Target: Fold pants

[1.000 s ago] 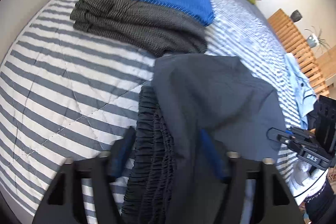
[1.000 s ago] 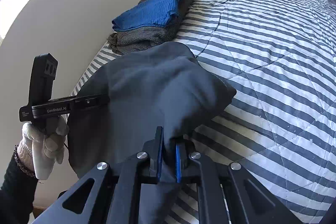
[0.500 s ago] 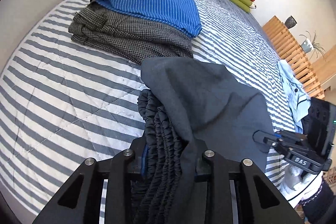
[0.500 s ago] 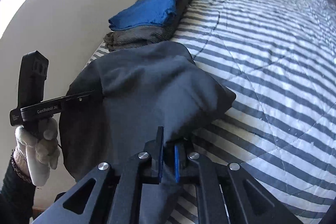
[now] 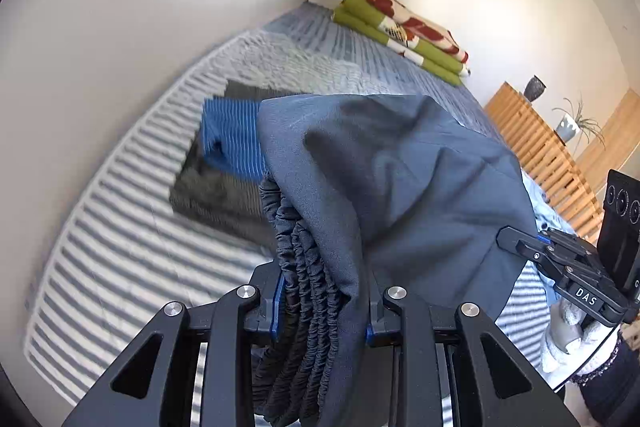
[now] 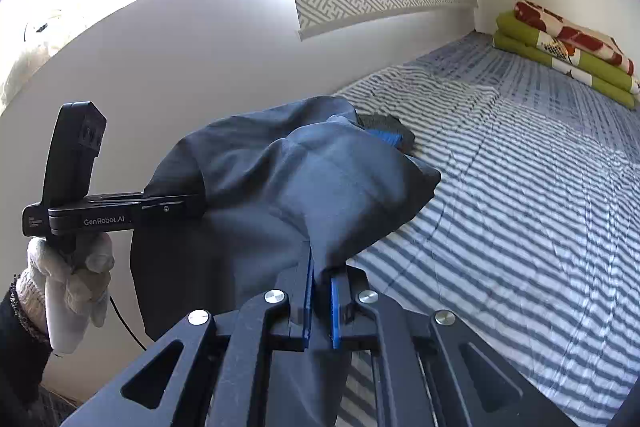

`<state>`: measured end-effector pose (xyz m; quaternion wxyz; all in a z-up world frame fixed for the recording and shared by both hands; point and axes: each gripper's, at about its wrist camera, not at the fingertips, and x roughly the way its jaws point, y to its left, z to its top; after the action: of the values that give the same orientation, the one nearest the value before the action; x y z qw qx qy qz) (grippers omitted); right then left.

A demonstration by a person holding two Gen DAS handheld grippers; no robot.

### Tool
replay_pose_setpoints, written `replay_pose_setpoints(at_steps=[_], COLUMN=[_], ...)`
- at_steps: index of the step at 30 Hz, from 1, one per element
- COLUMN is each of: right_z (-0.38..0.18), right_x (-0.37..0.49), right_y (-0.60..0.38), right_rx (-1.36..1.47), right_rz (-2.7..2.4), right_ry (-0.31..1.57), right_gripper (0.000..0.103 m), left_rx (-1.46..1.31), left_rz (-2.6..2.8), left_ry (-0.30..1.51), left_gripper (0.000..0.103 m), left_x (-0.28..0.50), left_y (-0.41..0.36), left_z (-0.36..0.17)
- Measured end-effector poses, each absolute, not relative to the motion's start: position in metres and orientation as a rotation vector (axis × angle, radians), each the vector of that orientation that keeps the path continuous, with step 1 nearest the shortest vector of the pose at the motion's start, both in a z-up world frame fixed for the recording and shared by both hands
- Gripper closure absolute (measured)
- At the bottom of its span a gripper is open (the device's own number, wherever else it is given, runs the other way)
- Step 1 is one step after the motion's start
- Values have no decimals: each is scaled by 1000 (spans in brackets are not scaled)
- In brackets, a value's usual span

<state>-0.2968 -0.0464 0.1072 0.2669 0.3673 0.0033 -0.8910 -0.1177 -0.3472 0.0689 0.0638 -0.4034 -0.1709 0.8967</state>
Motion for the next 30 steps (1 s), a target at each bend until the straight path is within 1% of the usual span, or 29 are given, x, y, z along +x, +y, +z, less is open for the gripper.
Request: replay_pose_setpoints(at_steps=[7,10,13,14,15,16,17,18,19,21,23,25,27,30], right_z=[116,107,93,85,75,62,51,45,42,44,51,54,54,49], right_x=[-389,-424,-458,-472,-484,-500,-513,-520,-523,-519,-506,-496,-476,-438], right_y=[-70,-77,-87,-92,-97,-98,-95,-90,-85,-73,-61,-57,-56,-65], right_rx=[925,921,948,971,1010,1073,1143,1186,1195,1169,1133,1130,1146,1109], right_rz=[-2411,-2420,-2426,-2427,-2424,-2430,-2451,-2473,-2487,-2499,-2502,-2455,-2390,-2336], right_ry=[-61,-65,-76,-65,-37,-28,-38,-50,-64,-103,-149,-190,-188,-137], right_gripper=[97,97,97,96,94,93,90,89,89,84,82,81,81,81], left_rx=[-1148,-1154,-1163,-1182,-1225,-1305,-1367,-1408,-1411,-1353,-1313,-1298,-1268,-1231], left_rz=[2785,2804,2806,2804,2811,2823,2842,2871,2896,2914,2965,2951,2941,2924], left_ry=[-502,-491,-495,-475,-462,-478,-488,-499,-504,-500,-407,-395,-403,-375], left_gripper=[74,74,73,70,62,58,56,56,56,49,49,49,49,49], left_x=[-196,-235,-272,-287,-303,-320,-328,-333,-334,-328,-319,-309,-294,-277], left_y=[-400,-421,-437,-443,-449,-458,-463,-469,-473,-476,-473,-471,-467,-456], left_z=[98,94,76,66,54,38,26,20,18,24,32,37,45,49])
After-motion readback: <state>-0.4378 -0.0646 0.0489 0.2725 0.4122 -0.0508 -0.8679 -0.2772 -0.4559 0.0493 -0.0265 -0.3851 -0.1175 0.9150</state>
